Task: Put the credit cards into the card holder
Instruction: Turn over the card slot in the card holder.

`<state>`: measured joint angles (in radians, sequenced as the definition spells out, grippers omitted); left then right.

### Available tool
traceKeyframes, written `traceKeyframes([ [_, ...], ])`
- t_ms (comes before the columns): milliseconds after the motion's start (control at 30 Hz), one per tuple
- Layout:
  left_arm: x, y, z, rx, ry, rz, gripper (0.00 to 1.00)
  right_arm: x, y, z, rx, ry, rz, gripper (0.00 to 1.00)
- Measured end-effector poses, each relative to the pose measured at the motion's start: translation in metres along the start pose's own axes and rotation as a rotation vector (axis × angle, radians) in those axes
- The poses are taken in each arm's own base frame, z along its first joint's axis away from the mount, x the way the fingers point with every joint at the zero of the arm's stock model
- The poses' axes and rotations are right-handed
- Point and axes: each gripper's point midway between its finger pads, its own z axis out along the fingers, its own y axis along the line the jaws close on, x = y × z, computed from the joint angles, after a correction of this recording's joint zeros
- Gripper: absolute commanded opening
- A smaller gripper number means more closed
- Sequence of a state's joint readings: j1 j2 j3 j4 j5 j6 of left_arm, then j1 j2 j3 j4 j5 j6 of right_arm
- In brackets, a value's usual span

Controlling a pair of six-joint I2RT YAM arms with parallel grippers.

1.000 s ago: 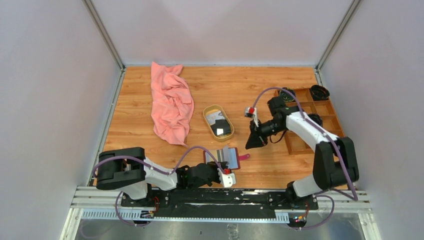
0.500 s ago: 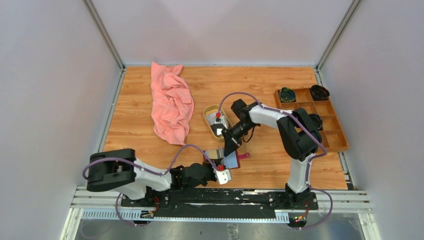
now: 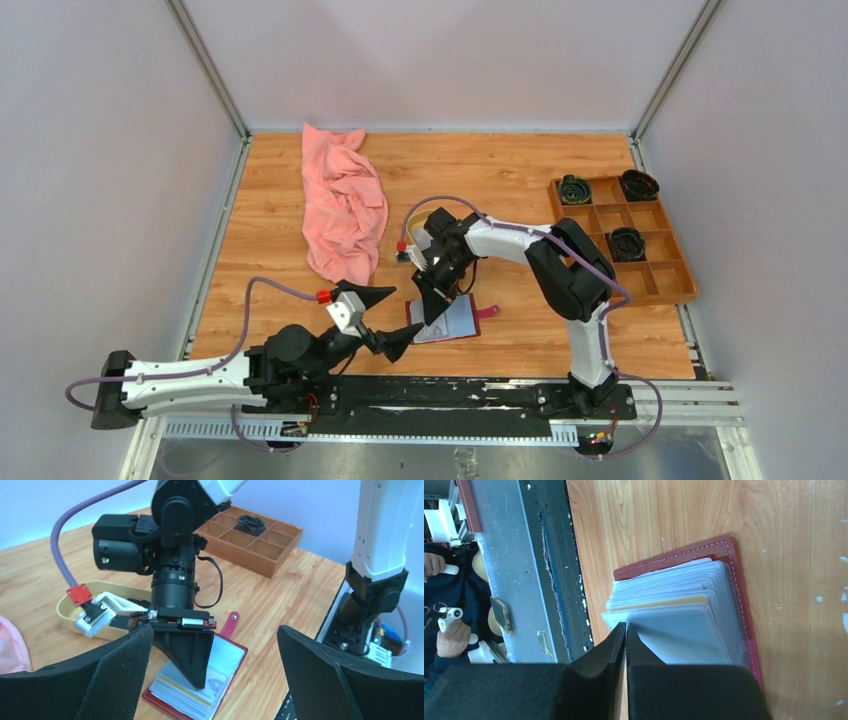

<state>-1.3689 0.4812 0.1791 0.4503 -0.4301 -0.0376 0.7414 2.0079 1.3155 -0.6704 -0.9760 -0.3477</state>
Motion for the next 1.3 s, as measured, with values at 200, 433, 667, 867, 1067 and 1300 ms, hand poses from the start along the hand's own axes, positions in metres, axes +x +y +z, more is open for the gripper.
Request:
traceKeyframes([
  [200,0.007,0.013,-0.012,-0.064,0.045,-0.117,1.0,0.001,-0.005,-0.002,0.041,0.012,-0.012,0.09],
  [433,0.019,0.004,0.001,-0.085,0.197,-0.138,1.0,0.003,-0.011,0.002,0.057,0.039,0.001,0.09],
  [667,0.036,-0.002,0.004,-0.084,0.288,-0.165,1.0,0.002,-0.008,0.003,0.062,0.057,-0.024,0.13],
  [867,0.029,0.001,0.002,-0.086,0.272,-0.198,1.0,-0.001,0.002,-0.006,0.047,0.058,-0.131,0.15],
  [1067,0.018,0.001,0.004,-0.083,0.247,-0.23,1.0,-0.011,0.029,-0.024,0.019,0.027,-0.26,0.17],
  [1300,0.011,0.001,0.007,-0.081,0.238,-0.253,1.0,-0.014,0.043,-0.041,0.015,0.003,-0.332,0.18],
])
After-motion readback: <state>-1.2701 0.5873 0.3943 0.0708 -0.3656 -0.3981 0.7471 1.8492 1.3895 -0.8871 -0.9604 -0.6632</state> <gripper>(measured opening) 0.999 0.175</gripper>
